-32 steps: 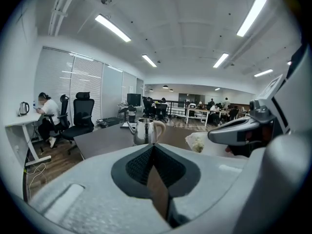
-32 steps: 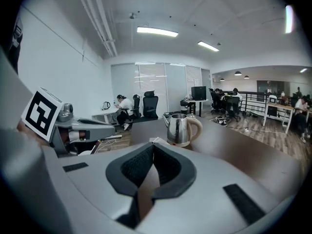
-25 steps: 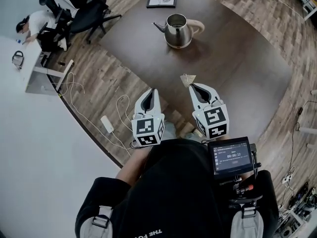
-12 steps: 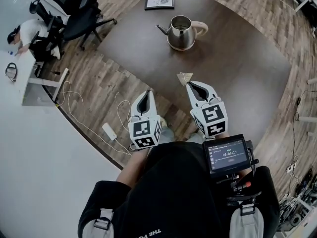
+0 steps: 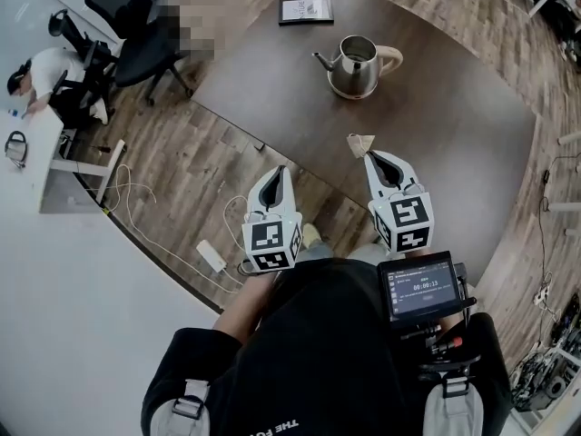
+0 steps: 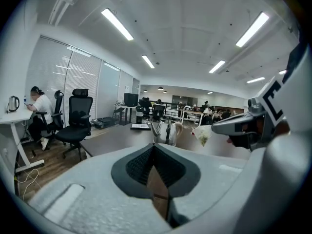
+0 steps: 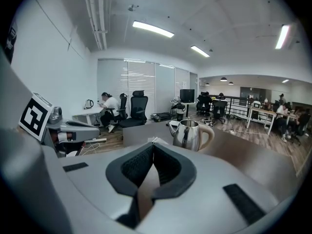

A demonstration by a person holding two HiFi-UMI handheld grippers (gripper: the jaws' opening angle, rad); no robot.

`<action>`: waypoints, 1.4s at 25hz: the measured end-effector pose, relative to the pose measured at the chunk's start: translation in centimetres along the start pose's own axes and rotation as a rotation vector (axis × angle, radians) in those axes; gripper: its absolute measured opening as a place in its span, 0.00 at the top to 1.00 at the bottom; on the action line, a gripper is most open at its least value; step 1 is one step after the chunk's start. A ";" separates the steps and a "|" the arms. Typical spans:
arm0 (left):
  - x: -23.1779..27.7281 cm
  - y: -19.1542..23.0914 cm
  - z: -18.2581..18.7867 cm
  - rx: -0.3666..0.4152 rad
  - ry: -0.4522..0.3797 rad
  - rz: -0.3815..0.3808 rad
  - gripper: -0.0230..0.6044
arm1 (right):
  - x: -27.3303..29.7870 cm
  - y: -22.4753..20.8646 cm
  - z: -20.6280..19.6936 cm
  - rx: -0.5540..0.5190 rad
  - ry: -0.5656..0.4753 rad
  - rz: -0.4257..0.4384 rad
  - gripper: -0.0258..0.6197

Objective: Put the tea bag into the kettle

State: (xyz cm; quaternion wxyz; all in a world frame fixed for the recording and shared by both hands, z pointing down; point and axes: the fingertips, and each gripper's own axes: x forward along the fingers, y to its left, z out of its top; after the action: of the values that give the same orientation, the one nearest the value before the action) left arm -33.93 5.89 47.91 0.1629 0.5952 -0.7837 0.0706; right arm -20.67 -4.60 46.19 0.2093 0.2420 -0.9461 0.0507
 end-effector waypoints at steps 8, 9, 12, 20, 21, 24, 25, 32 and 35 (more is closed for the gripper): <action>-0.4 3.0 -0.2 0.012 0.001 -0.030 0.96 | 0.6 0.9 0.6 0.024 -0.008 -0.073 0.95; -0.4 3.2 -0.1 0.013 0.000 -0.030 0.96 | 0.7 1.0 0.7 0.024 -0.011 -0.075 0.95; -0.4 3.5 0.1 0.011 -0.004 -0.028 0.96 | 0.9 1.3 1.0 0.023 -0.015 -0.075 0.95; 1.5 4.2 1.2 0.023 -0.018 -0.037 0.96 | 3.2 0.7 2.1 0.029 -0.037 -0.072 0.95; 2.1 4.3 1.4 0.026 -0.016 -0.041 0.96 | 3.7 0.4 2.3 0.031 -0.039 -0.073 0.95; 4.5 4.6 2.1 0.039 -0.008 -0.059 0.96 | 5.4 -0.7 3.0 0.047 -0.043 -0.079 0.95; 5.3 4.7 2.6 0.044 -0.008 -0.068 0.96 | 5.9 -1.1 3.3 0.053 -0.044 -0.083 0.95; 11.6 5.0 5.6 0.088 0.006 -0.134 0.96 | 9.4 -4.7 5.0 0.096 -0.037 -0.130 0.95; 14.2 5.1 6.7 0.110 0.015 -0.168 0.96 | 10.6 -6.3 5.9 0.119 -0.044 -0.155 0.95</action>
State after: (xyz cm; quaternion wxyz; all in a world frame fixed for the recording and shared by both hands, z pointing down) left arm -43.35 -7.67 46.87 0.1411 0.6662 -0.7248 0.1040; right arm -28.30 -15.96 45.25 0.1771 0.3276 -0.9242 0.0849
